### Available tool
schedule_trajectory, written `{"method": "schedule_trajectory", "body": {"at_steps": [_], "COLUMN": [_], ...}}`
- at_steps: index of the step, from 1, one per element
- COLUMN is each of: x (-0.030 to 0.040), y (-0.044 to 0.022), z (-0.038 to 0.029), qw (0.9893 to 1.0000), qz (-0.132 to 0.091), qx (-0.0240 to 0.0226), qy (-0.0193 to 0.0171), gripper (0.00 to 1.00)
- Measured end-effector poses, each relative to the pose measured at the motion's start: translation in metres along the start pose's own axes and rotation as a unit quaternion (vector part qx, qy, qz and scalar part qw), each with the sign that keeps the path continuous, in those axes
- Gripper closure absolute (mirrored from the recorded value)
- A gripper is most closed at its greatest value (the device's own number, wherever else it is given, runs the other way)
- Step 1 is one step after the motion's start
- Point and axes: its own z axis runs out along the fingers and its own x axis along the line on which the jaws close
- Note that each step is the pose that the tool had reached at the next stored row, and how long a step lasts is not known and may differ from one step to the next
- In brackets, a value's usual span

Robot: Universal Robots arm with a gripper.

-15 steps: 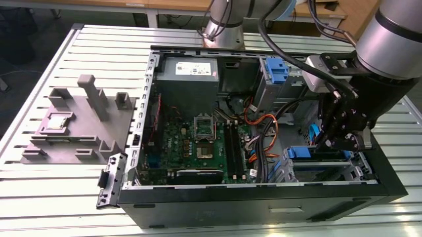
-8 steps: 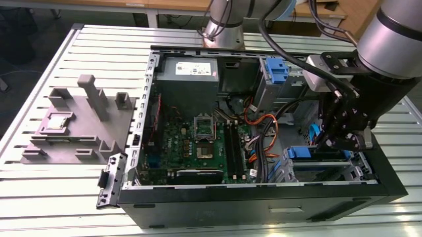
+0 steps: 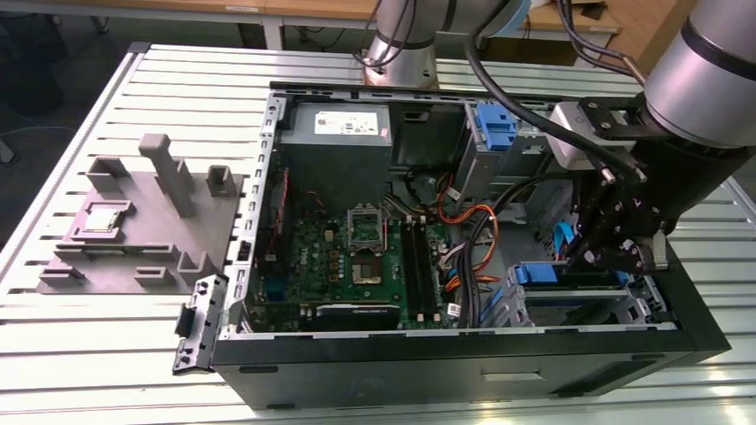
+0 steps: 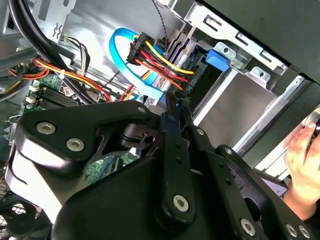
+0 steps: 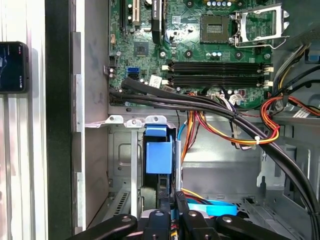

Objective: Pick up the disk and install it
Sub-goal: 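Insert the second disk wire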

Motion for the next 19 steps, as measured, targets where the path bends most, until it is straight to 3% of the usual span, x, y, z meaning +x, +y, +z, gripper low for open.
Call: {"method": "schedule_trajectory", "body": {"at_steps": [13, 19], "x": [0.0011, 0.0011], "y": [0.0001, -0.0001], "z": [0.0026, -0.0017], "qw": [1.0, 1.0], "qz": [0.0, 0.0], "qx": [0.0, 0.0], "qy": [-0.0011, -0.0014], "gripper": [0.84, 0.84]}}
